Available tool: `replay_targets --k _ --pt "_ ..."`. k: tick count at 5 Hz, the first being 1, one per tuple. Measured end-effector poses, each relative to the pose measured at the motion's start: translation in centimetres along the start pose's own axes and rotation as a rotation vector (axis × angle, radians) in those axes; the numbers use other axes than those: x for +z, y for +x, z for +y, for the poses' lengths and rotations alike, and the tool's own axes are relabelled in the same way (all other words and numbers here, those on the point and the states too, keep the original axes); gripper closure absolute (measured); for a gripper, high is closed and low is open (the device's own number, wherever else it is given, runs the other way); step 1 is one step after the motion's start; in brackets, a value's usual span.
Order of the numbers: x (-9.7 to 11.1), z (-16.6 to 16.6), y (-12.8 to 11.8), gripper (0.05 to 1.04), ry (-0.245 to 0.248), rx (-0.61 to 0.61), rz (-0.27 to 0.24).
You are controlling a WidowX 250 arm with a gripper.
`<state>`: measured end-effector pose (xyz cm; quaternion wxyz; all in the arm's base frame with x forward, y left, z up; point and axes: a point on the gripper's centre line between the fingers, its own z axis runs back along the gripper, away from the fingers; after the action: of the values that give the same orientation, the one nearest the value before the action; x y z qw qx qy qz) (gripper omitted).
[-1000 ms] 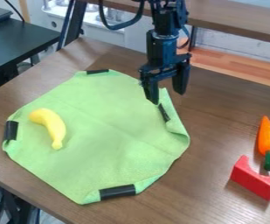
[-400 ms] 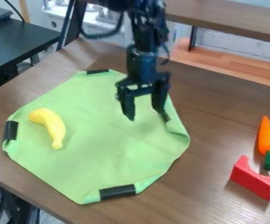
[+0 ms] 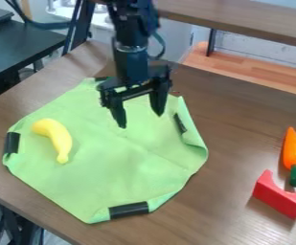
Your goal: Take the yellow banana from the bottom left of the cloth and place it outside the cloth
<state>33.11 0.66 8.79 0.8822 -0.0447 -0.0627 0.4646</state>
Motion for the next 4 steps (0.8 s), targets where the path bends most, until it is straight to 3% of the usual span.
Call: replay_targets --k 1,2,4 --pt "0.3 3.0 0.0 0.083 0.016 -0.018 -0.047" --pt "-0.6 5.7 1.2 0.083 0.073 -0.025 -0.080" --pt "-0.8 10.2 4.9 0.083 0.097 -0.006 -0.107"
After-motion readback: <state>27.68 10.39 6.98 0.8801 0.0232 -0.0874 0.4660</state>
